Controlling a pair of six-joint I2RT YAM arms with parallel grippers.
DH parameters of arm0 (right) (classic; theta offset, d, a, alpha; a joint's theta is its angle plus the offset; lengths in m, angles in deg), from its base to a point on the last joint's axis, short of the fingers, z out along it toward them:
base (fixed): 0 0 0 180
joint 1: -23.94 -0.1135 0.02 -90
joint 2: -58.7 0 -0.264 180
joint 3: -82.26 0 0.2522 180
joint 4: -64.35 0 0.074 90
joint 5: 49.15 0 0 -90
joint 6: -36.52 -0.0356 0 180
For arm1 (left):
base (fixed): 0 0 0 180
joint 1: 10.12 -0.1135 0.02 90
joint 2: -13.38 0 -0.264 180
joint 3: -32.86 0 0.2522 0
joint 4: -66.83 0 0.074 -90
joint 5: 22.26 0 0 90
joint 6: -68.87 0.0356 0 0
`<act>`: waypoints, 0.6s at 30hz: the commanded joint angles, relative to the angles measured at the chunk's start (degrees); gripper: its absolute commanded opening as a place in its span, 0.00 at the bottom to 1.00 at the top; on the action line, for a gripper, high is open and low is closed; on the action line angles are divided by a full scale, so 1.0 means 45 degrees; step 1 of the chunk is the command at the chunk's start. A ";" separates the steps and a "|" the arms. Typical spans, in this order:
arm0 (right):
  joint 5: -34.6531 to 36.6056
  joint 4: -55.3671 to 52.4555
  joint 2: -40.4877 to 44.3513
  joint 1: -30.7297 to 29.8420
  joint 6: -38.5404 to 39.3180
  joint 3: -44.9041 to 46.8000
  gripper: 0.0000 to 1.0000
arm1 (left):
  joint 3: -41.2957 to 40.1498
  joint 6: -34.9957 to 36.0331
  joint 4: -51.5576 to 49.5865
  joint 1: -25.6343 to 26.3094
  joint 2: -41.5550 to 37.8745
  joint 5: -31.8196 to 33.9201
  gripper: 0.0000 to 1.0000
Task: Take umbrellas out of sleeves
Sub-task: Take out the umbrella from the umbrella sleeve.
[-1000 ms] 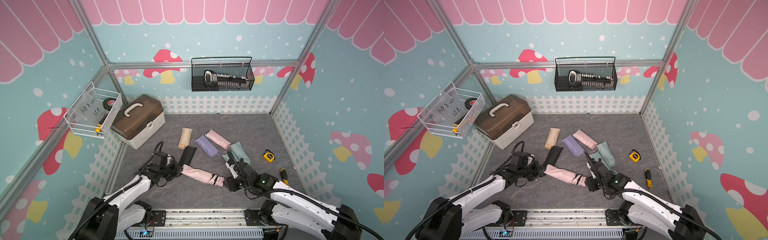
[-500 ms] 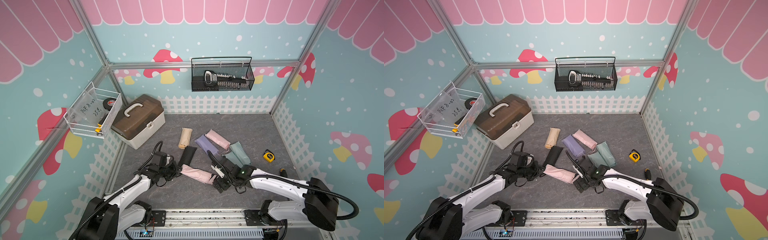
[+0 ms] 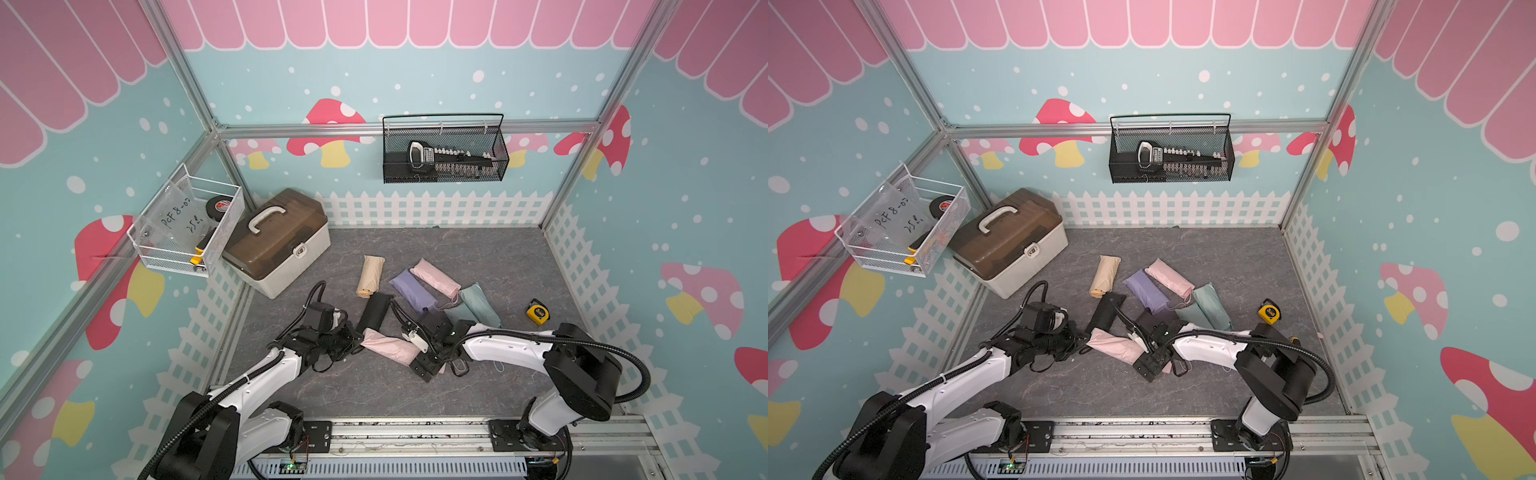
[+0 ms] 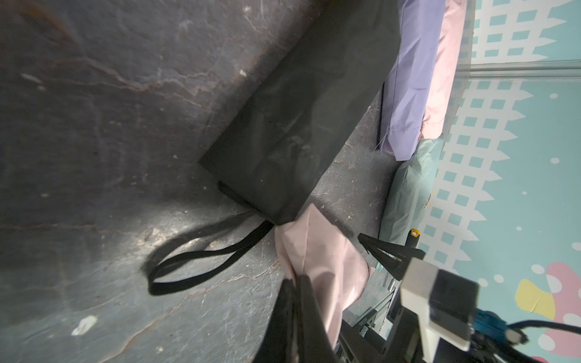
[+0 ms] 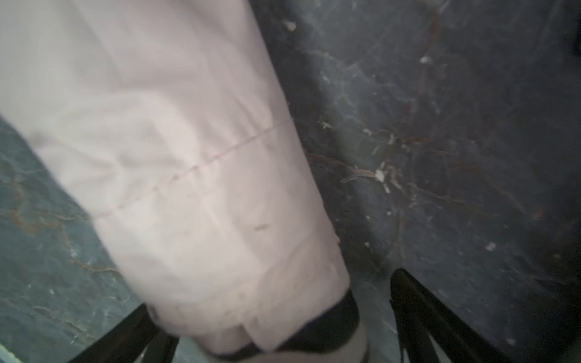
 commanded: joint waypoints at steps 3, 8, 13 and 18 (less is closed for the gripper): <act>-0.0010 0.0024 -0.0538 -0.0366 -0.0061 -0.0018 0.88 | 0.0237 0.0221 -0.0012 -0.0154 0.0010 -0.0028 0.00; -0.0475 0.0274 0.0308 -0.0534 -0.0659 0.0818 0.49 | 0.0330 0.0404 -0.0040 -0.0235 -0.0014 -0.0044 0.00; -0.0944 0.0158 0.1216 -0.0698 -0.1111 0.1405 0.35 | 0.0419 0.0535 -0.0057 -0.0381 0.0024 -0.0011 0.00; -0.1467 -0.0242 0.1692 -0.1202 -0.1574 0.1486 0.34 | 0.0500 0.0578 -0.0100 -0.0536 0.0025 -0.0042 0.00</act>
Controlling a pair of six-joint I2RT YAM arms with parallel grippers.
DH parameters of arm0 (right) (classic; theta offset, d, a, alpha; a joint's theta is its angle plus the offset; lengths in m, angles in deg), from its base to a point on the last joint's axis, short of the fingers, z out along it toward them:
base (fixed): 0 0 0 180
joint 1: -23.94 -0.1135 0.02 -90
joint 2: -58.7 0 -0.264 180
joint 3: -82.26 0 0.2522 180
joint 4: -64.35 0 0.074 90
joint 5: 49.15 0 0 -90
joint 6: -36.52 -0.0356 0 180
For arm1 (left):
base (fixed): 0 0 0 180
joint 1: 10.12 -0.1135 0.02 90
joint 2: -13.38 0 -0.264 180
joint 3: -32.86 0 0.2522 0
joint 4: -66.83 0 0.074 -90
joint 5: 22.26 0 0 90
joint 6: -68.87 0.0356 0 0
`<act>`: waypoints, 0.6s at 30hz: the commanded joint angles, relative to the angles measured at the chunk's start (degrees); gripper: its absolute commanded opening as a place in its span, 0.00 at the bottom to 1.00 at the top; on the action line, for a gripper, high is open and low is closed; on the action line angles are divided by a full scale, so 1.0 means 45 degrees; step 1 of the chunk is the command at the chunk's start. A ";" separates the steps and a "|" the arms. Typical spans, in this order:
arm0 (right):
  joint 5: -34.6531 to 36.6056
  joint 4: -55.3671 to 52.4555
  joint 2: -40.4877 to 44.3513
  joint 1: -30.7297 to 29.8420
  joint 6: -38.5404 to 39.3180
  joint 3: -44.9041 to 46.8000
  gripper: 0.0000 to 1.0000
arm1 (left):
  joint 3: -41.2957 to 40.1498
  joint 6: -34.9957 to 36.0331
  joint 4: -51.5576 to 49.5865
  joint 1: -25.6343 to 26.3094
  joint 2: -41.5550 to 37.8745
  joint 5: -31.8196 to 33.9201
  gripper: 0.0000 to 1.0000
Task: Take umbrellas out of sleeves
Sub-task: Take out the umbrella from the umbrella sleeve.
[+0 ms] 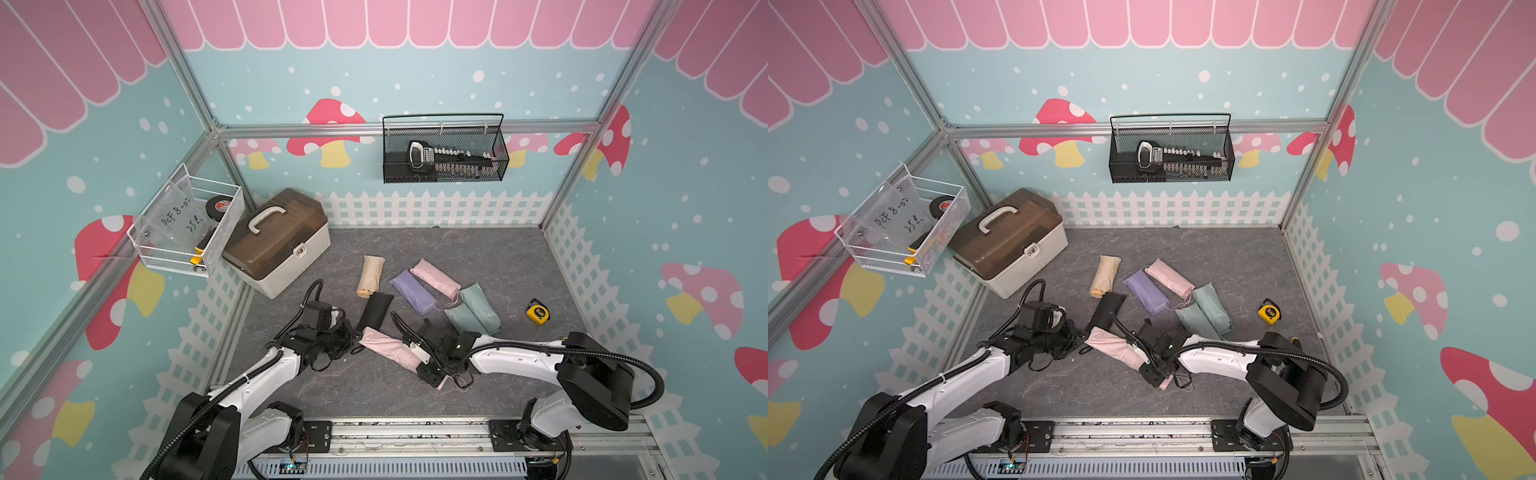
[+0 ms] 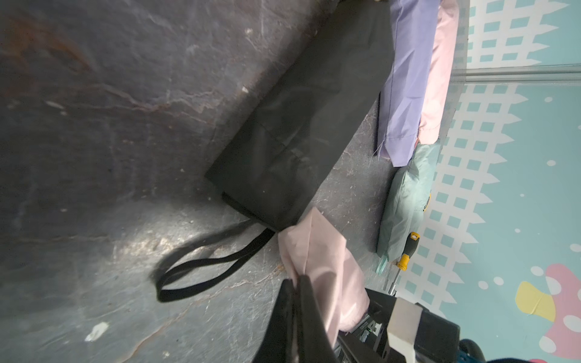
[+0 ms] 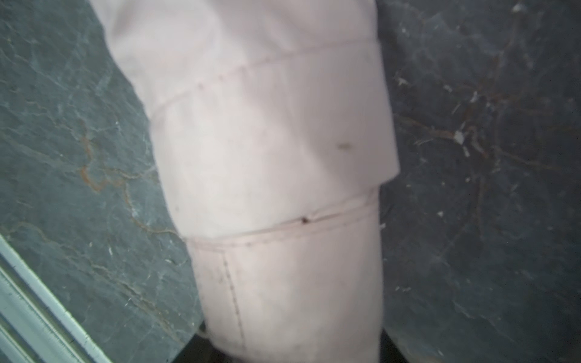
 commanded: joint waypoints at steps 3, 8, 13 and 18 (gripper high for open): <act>-0.1139 -0.0818 0.0560 -0.0848 -0.0815 0.0231 0.34 | 0.0599 0.0292 -0.0198 -0.0213 0.0035 0.0091 0.00; -0.1631 -0.0985 0.1840 -0.1388 -0.1831 0.0926 0.33 | 0.0779 0.0539 -0.0404 -0.0639 -0.0070 0.0021 0.00; -0.1124 -0.1516 0.4064 -0.1411 -0.2621 0.1657 0.32 | 0.1335 0.1325 -0.1198 -0.1418 -0.0597 0.0267 0.00; -0.0464 -0.2161 0.5143 -0.1384 -0.2897 0.1477 0.32 | 0.1783 0.1078 -0.1446 -0.2226 -0.1437 0.0849 0.00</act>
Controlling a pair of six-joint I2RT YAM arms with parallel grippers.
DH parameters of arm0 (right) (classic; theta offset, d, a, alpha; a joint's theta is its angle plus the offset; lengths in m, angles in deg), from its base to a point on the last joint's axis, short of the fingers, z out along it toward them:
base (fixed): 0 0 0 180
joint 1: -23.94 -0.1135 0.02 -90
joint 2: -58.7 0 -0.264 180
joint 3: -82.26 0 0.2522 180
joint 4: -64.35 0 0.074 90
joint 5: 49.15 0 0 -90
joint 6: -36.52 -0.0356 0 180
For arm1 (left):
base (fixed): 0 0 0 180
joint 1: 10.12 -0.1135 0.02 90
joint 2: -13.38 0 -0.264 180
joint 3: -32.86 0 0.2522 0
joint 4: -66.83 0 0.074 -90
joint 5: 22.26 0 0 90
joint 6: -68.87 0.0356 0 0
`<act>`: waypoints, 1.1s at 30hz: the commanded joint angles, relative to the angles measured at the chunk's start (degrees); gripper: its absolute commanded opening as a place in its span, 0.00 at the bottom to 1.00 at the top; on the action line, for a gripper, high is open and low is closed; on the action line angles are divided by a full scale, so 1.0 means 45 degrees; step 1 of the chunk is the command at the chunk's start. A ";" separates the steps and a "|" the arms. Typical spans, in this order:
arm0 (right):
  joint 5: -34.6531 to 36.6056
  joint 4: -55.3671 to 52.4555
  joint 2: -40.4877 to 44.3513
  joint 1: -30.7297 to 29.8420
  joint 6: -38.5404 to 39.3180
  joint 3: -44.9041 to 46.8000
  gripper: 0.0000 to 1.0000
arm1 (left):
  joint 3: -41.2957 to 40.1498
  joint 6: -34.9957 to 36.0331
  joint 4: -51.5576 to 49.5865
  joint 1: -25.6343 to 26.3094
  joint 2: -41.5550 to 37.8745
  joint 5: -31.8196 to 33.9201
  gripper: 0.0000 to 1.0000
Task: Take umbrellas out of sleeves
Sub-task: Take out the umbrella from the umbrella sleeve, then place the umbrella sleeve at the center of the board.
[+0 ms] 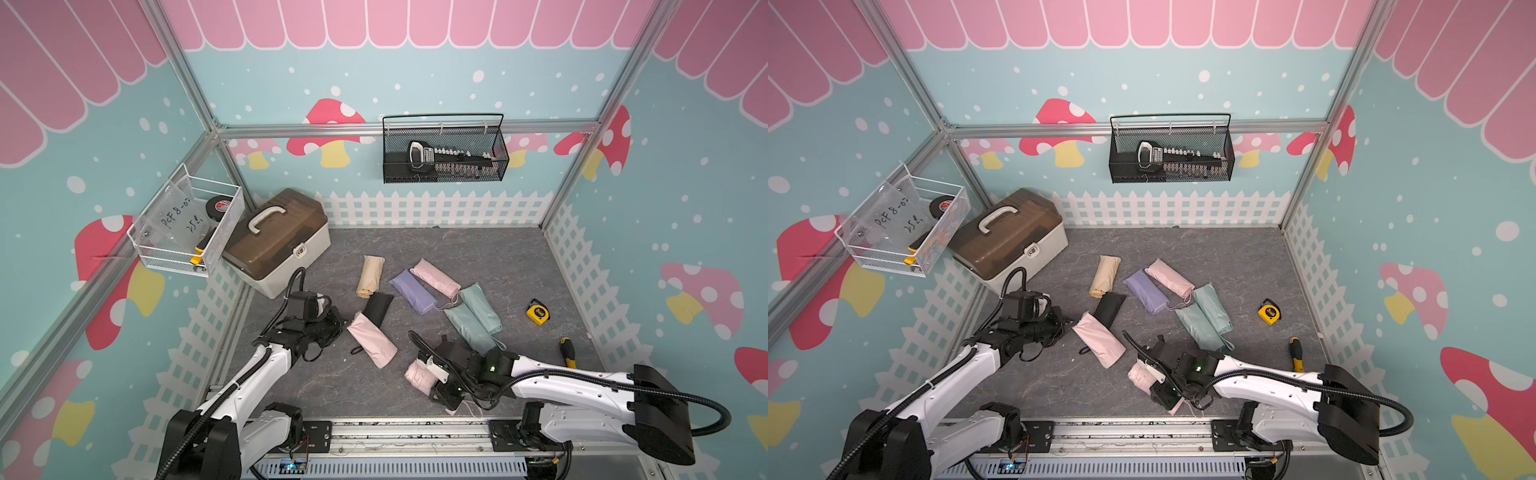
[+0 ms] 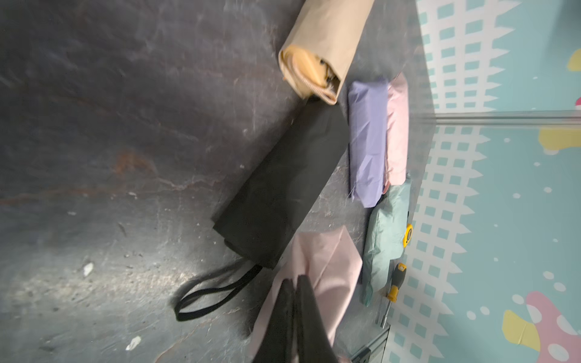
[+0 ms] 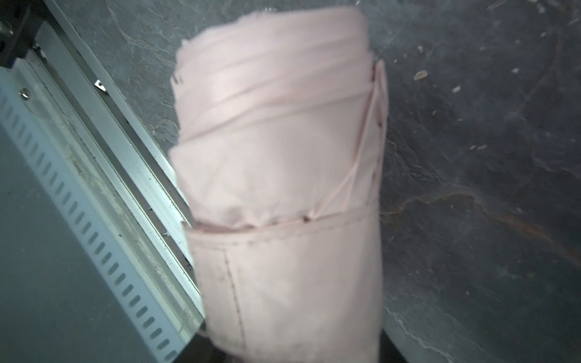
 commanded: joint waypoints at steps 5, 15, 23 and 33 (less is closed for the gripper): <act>0.1030 -0.0478 0.0344 0.0089 -0.0460 -0.0685 0.32 | 0.1236 -0.0103 -0.0304 -0.1129 -0.0945 0.0724 0.00; 0.1379 -0.0305 -0.0897 0.0598 0.0240 -0.2361 0.32 | 0.0927 -0.0614 -0.0773 -0.2443 -0.1817 0.3201 0.00; 0.0706 0.0315 -0.3628 0.0978 0.1203 -0.4778 0.32 | -0.0079 -0.1542 0.0590 -0.2999 -0.1591 0.4404 0.00; 0.0019 0.0271 -0.7848 0.1453 0.2171 -0.9609 0.31 | -0.0240 -0.2082 0.1782 -0.4671 -0.0532 0.5081 0.00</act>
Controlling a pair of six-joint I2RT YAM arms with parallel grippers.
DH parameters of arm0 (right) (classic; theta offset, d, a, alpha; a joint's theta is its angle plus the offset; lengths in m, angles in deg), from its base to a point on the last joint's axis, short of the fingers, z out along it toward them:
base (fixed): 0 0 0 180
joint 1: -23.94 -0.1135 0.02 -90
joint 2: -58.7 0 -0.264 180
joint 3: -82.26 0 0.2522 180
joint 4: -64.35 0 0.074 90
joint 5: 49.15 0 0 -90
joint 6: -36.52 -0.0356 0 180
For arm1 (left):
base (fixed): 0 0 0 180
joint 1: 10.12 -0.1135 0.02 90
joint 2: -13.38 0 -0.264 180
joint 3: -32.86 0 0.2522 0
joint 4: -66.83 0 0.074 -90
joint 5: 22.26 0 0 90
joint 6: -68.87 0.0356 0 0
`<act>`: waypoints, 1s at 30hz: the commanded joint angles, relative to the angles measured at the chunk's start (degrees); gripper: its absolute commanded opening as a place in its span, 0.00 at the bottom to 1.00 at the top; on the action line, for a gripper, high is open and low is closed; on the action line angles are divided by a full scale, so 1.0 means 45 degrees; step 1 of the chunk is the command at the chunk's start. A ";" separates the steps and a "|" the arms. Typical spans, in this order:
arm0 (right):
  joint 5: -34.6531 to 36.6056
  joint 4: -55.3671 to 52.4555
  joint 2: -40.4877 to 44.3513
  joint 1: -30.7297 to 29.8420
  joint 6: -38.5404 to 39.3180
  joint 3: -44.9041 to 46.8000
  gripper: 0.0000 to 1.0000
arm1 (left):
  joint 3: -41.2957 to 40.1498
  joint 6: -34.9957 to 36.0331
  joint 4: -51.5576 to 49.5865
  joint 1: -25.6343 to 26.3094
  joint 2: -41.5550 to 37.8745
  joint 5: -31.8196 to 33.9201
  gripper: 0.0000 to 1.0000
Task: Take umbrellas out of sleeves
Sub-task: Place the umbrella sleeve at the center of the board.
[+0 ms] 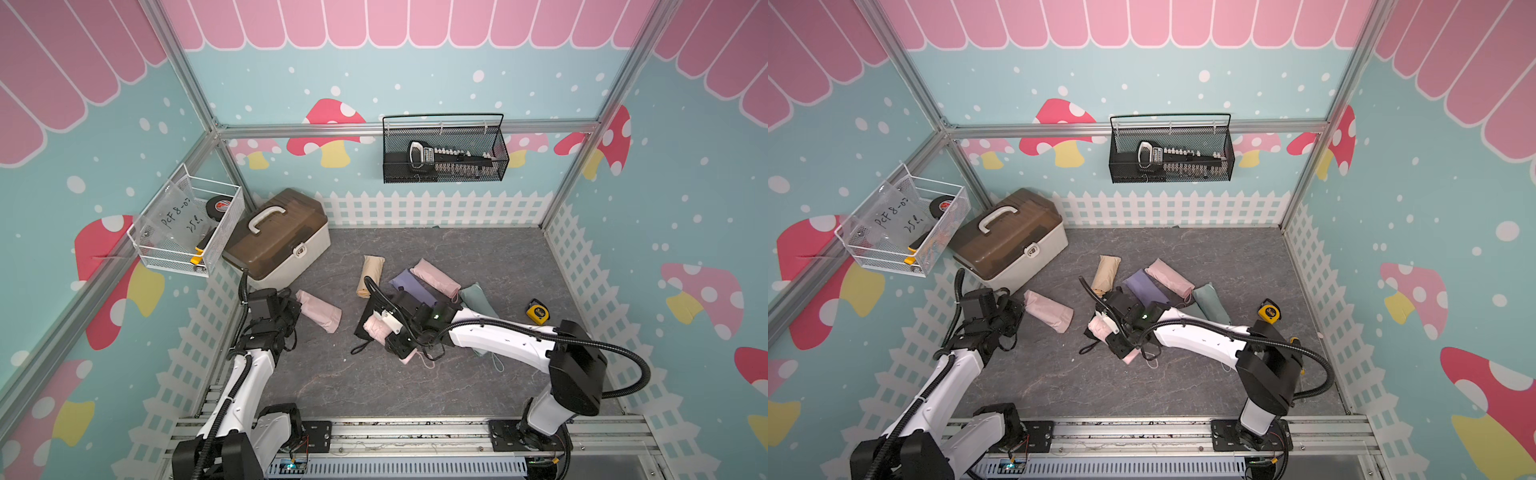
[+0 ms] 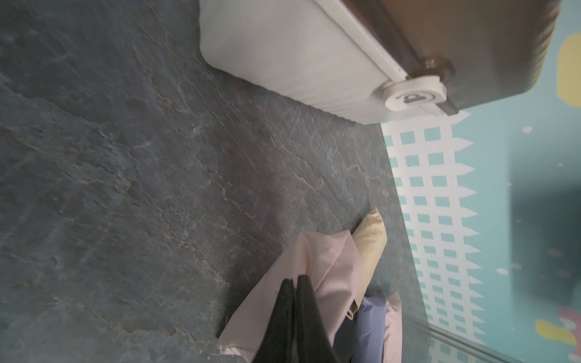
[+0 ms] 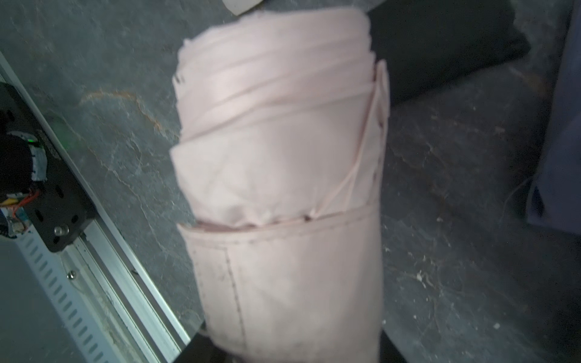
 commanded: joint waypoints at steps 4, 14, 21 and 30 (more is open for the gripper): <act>-0.0310 -0.0137 -0.2186 0.0174 0.1054 -0.3484 0.31 | 0.0015 -0.0468 0.0867 -0.0802 0.0674 -0.0220 0.00; -0.0811 -0.1475 -0.5851 0.0621 0.1483 -0.8170 0.28 | -0.0610 -0.0681 0.1370 -0.1317 0.1190 -0.0451 0.00; -0.0922 -0.1510 -0.5695 0.0633 0.1448 -0.8012 0.28 | -0.3414 -0.4425 0.5197 -0.1474 0.0365 0.0911 0.00; -0.1368 -0.0840 -0.5344 0.0635 0.1081 -0.6663 0.27 | -0.3552 -0.4878 0.5845 -0.1465 0.0268 0.2332 0.00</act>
